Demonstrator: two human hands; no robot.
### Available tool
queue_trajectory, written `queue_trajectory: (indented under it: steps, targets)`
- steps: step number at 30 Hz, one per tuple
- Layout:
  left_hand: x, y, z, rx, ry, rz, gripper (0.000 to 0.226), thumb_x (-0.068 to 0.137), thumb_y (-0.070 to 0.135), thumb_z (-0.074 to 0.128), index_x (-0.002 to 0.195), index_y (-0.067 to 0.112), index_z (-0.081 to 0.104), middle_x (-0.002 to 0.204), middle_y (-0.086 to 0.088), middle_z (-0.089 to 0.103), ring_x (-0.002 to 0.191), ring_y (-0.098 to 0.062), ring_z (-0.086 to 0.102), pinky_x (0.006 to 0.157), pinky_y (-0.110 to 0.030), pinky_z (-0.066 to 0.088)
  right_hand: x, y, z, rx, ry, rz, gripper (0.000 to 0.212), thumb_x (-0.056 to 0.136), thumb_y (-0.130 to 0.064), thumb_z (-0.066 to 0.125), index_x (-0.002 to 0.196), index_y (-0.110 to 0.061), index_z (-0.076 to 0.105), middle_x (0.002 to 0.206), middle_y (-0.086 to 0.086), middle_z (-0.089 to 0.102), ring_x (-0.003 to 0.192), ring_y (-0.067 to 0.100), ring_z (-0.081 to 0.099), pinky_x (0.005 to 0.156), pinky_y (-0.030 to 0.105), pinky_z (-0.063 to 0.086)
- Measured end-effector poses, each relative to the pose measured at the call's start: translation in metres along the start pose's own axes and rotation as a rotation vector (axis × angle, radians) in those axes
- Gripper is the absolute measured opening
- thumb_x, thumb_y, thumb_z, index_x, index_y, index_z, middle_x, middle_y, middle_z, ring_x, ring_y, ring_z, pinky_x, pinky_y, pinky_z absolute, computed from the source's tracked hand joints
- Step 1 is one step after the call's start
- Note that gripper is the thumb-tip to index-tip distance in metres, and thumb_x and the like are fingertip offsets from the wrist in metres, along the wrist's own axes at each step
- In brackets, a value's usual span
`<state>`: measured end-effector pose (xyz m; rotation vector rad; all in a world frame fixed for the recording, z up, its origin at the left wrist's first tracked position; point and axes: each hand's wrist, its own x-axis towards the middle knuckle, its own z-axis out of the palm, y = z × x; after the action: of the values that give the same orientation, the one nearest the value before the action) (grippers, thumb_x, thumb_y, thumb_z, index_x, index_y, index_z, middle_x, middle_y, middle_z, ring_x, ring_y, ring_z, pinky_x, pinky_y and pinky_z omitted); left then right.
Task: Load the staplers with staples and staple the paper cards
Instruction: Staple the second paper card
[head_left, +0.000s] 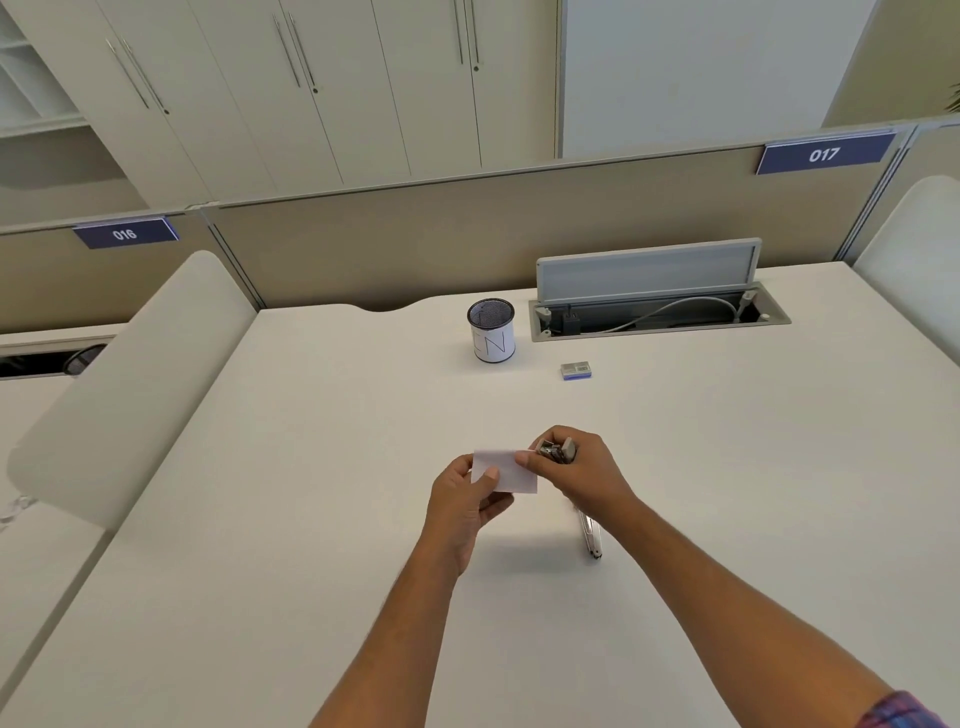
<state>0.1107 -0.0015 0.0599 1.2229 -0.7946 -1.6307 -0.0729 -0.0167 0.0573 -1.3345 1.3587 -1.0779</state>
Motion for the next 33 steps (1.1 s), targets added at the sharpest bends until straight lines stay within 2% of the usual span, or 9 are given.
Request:
queue_trajectory:
  steps: [5,9,13,15,16,19,22,27,33]
  targets:
    - [-0.002,0.006,-0.003,0.161,-0.041,-0.022,0.019,0.094,0.011,0.07,0.112,0.004,0.07,0.091,-0.012,0.077,0.076,-0.023,0.072,0.074,-0.031,0.058,0.0,-0.004,-0.004,-0.043,-0.021,0.004,0.023,0.085,-0.038,0.083,0.083,-0.02,0.07,0.069,-0.008,0.065,0.063,0.007,0.054,0.061,0.027,0.043]
    - [0.002,0.006,-0.006,0.086,0.055,0.011,0.019,0.095,0.009,0.069,0.113,0.004,0.07,0.092,-0.013,0.076,0.078,-0.022,0.072,0.073,-0.029,0.058,-0.004,-0.014,0.0,0.043,-0.102,0.205,0.041,0.091,-0.061,0.067,0.107,-0.023,0.058,0.082,-0.005,0.054,0.066,0.01,0.048,0.054,0.028,0.047]
    - [0.004,0.004,-0.009,0.003,0.133,0.023,0.015,0.095,0.009,0.068,0.11,0.005,0.07,0.087,-0.01,0.076,0.079,-0.021,0.072,0.074,-0.03,0.058,-0.002,-0.019,0.001,0.163,-0.182,0.353,0.052,0.092,-0.068,0.047,0.102,-0.018,0.052,0.091,0.006,0.049,0.07,0.02,0.051,0.073,0.044,0.058]
    - [0.004,0.005,-0.01,-0.031,0.148,0.029,0.012,0.095,0.009,0.067,0.106,0.006,0.07,0.086,-0.009,0.075,0.077,-0.019,0.072,0.072,-0.028,0.059,-0.002,-0.016,0.001,0.172,-0.194,0.344,0.046,0.097,-0.063,0.046,0.102,-0.019,0.054,0.093,0.01,0.051,0.073,0.02,0.056,0.083,0.054,0.063]
    - [0.003,0.005,-0.01,-0.045,0.151,0.031,0.011,0.095,0.009,0.067,0.105,0.006,0.07,0.087,-0.009,0.075,0.077,-0.019,0.072,0.071,-0.027,0.059,-0.003,-0.016,0.002,0.183,-0.202,0.322,0.039,0.1,-0.059,0.048,0.105,-0.02,0.056,0.094,0.012,0.051,0.077,0.02,0.056,0.081,0.056,0.063]
    - [0.004,0.008,-0.01,-0.069,0.156,0.037,0.01,0.095,0.01,0.068,0.105,0.007,0.07,0.088,-0.008,0.075,0.077,-0.018,0.072,0.07,-0.026,0.059,-0.007,-0.016,0.003,0.256,-0.147,0.242,0.033,0.098,-0.042,0.067,0.122,-0.02,0.058,0.107,0.011,0.059,0.083,0.018,0.062,0.064,0.047,0.063]
    - [0.006,0.01,-0.01,-0.084,0.164,0.045,0.011,0.095,0.009,0.068,0.105,0.006,0.07,0.087,-0.007,0.075,0.075,-0.017,0.072,0.07,-0.027,0.059,-0.007,-0.012,0.005,0.303,-0.021,0.245,0.036,0.093,-0.027,0.077,0.119,-0.009,0.059,0.11,0.018,0.068,0.077,0.026,0.075,0.052,0.039,0.06]
    - [0.009,0.011,-0.005,-0.091,0.168,0.034,0.01,0.095,0.008,0.067,0.104,0.006,0.07,0.084,-0.006,0.075,0.074,-0.018,0.071,0.07,-0.026,0.059,-0.01,-0.012,0.008,0.349,-0.057,0.375,0.035,0.103,-0.032,0.061,0.123,-0.003,0.057,0.103,0.01,0.077,0.065,0.025,0.068,0.043,0.024,0.04]
    - [0.01,0.011,-0.005,-0.087,0.186,0.024,0.012,0.095,0.009,0.068,0.106,0.006,0.07,0.085,-0.006,0.075,0.073,-0.017,0.072,0.07,-0.027,0.059,-0.009,-0.018,0.004,0.49,-0.111,0.407,0.04,0.108,-0.037,0.044,0.121,-0.006,0.066,0.111,0.016,0.078,0.062,0.02,0.053,0.047,0.024,0.033]
